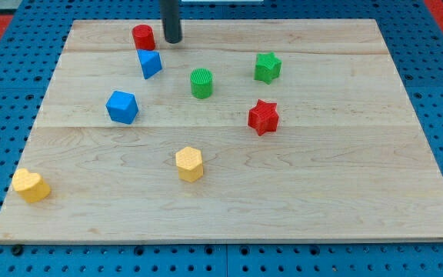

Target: Move the blue triangle to the bottom right of the red circle

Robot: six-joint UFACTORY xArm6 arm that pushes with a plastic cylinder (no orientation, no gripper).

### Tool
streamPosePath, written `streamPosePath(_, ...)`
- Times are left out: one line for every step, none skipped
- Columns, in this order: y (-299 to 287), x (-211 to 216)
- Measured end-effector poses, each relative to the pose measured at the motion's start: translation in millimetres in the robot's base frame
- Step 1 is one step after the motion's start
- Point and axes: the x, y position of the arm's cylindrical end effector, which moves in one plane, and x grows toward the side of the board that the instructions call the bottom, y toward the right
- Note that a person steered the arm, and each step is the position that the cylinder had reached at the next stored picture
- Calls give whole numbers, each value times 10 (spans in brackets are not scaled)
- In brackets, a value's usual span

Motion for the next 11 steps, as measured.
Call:
streamPosePath(-442,-132)
streamPosePath(-782,-120)
streamPosePath(-14,-79)
streamPosePath(202,435)
streamPosePath(198,923)
streamPosePath(-398,867)
streamPosePath(-835,626)
streamPosePath(-918,502)
streamPosePath(-579,502)
streamPosePath(-351,371)
streamPosePath(-58,131)
